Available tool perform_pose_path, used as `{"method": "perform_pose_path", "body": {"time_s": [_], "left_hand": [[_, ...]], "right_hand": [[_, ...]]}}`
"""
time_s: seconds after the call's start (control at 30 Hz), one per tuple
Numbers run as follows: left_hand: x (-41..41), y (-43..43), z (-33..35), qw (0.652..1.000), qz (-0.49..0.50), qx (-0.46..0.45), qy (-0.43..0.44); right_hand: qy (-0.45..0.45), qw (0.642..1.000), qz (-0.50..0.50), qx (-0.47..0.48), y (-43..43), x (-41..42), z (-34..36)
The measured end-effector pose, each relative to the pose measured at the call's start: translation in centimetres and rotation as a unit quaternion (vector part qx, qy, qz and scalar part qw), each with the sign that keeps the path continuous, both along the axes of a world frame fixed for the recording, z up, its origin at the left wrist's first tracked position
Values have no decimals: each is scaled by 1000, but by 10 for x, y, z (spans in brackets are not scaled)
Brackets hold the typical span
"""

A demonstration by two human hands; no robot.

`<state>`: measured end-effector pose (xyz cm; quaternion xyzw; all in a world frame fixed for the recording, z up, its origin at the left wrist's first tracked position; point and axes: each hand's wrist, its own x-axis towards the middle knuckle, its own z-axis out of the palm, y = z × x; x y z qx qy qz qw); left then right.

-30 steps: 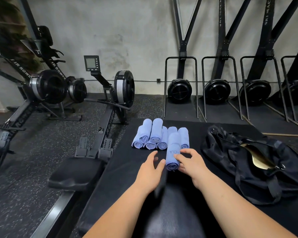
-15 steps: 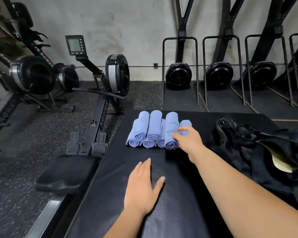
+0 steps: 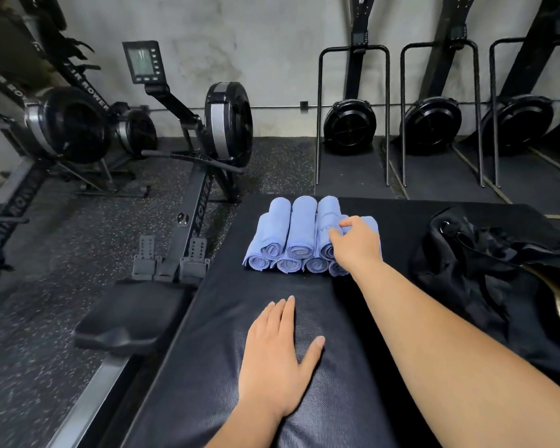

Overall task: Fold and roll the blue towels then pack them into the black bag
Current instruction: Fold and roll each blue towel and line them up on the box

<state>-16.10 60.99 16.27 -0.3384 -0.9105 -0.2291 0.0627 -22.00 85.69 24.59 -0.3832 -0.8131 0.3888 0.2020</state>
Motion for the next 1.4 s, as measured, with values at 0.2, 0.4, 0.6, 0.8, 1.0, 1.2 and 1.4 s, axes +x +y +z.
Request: {"method": "perform_pose_path", "body": {"time_s": [0.2,0.4,0.6,0.8,1.0,1.2,1.4], "left_hand": [[0,0,0,1000,-1,-8,9],[1,0,-2,1000,3,-20,-1],[-1,-6,0,999,-29,-10,-28],[-1,-27,18,998,-50,-6,-32],[14,-89,41,1000,-19,-1,-20],[33,-160,55,999,32,1,-12],[59,-234,53,996,83,8,-20]], "right_hand": [[-42,997,13,62,-4,-5,-12],[-122,987,52,90,-13,15,-10],[-139,981,95,92,-48,68,5],[-154,972,141,104,-82,109,22],[-138,968,181,105,-132,131,37],[-141,952,245,121,-202,143,37],[-141,925,324,138,-279,156,32]]}}
